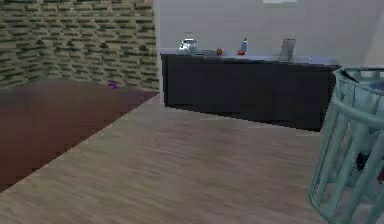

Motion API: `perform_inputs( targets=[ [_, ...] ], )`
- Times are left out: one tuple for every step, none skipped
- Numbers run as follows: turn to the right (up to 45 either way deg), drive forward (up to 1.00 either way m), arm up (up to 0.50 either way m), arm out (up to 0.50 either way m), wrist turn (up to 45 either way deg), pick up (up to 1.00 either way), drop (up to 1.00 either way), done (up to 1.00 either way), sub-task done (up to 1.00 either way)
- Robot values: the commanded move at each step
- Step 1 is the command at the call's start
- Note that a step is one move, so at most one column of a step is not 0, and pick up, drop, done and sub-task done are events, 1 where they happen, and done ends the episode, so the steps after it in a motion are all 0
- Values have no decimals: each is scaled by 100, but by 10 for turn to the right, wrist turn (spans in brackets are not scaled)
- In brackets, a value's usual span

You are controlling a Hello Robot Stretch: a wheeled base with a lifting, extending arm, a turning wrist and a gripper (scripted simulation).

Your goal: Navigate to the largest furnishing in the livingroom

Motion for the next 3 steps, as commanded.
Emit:
perform_inputs(
  targets=[
    [0,30,0,0,0,0,0,0,0],
    [-450,0,0,0,0,0,0,0,0],
    [-210,0,0,0,0,0,0,0,0]
  ],
)
